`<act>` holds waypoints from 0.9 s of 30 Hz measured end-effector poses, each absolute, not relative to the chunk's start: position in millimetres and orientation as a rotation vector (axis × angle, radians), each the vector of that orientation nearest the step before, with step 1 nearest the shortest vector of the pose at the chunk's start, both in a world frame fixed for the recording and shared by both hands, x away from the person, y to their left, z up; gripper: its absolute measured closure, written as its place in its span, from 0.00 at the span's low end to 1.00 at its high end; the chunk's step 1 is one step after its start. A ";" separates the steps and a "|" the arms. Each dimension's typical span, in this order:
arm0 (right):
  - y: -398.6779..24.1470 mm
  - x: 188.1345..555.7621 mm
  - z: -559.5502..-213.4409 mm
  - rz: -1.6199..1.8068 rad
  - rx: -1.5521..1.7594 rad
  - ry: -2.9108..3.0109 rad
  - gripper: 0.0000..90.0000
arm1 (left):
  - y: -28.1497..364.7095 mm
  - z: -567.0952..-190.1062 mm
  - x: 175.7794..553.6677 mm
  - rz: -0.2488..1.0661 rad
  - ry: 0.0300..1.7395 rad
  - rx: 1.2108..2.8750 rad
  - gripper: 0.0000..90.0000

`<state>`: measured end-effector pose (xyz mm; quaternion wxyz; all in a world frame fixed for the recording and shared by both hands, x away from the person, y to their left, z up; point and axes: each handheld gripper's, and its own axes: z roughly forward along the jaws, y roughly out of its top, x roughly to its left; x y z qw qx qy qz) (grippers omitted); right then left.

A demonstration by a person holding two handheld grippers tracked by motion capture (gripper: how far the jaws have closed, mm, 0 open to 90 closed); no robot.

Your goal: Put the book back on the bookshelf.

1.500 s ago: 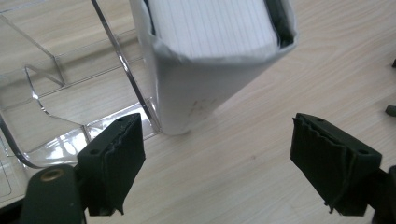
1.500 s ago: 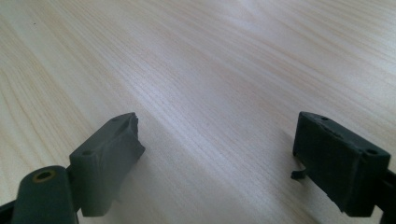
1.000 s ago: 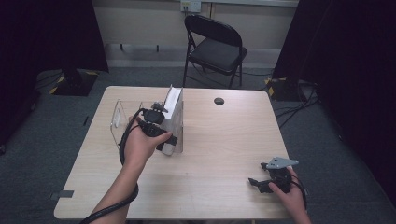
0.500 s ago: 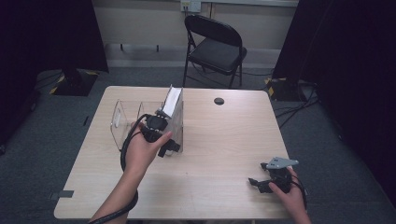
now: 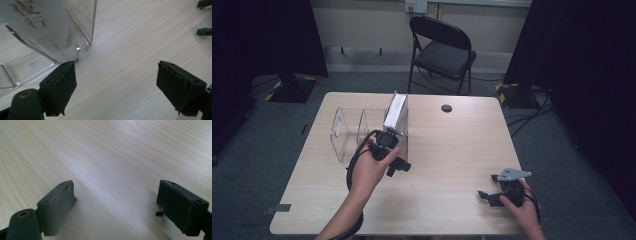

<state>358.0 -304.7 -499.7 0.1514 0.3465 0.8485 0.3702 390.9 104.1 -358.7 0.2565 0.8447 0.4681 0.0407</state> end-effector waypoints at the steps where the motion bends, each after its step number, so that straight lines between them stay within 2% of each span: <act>1: -304.7 358.0 -499.7 1.063 0.993 2.437 0.15 | 102.7 -360.6 390.1 0.108 1.276 2.284 0.18; 27: -304.8 358.0 -499.7 1.063 0.993 2.438 0.15 | 81.4 -386.5 383.1 0.039 1.205 2.264 0.18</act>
